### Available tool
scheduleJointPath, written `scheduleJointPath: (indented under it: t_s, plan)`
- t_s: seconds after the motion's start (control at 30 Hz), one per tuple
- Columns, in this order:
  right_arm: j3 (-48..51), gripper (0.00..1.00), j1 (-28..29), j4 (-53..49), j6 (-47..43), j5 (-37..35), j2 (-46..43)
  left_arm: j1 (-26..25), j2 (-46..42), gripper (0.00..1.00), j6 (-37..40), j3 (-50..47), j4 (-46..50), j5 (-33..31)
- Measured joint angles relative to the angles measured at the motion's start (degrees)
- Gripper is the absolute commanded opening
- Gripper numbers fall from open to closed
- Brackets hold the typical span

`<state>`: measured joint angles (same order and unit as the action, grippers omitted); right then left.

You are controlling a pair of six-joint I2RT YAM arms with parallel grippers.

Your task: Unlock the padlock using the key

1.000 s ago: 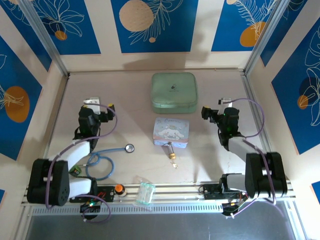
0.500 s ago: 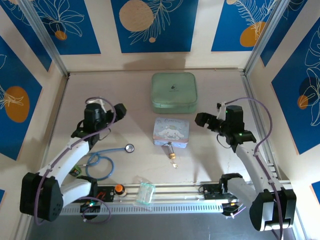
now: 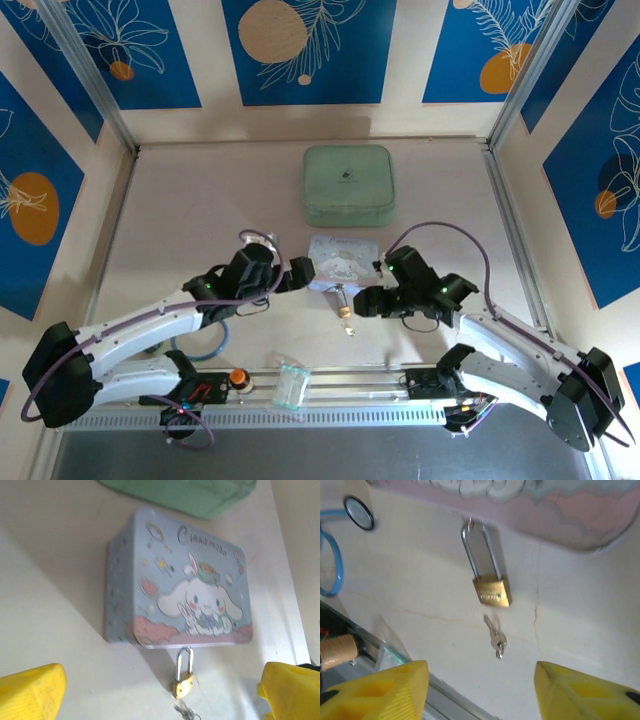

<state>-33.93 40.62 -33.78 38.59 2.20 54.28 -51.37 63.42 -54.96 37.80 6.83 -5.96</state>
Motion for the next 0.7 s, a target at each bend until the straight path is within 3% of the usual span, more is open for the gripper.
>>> scheduleJointPath:
  t_s: [0.13, 0.37, 0.7]
  plan:
    - [1.01, 0.51, 6.08, 0.55, 3.06, -1.81, 3.82, -3.50, 1.95, 0.98, -2.40, -0.33, -0.24, -1.68]
    - [0.98, 0.47, 13.40, 3.58, 6.60, -4.70, 12.20, -4.11, 1.42, 0.95, -3.74, -0.39, 0.96, -4.13]
    - [0.42, 0.43, 17.51, 5.27, 8.63, -8.20, 19.93, -5.18, -1.40, 0.94, -6.08, -3.74, 1.27, -5.79]
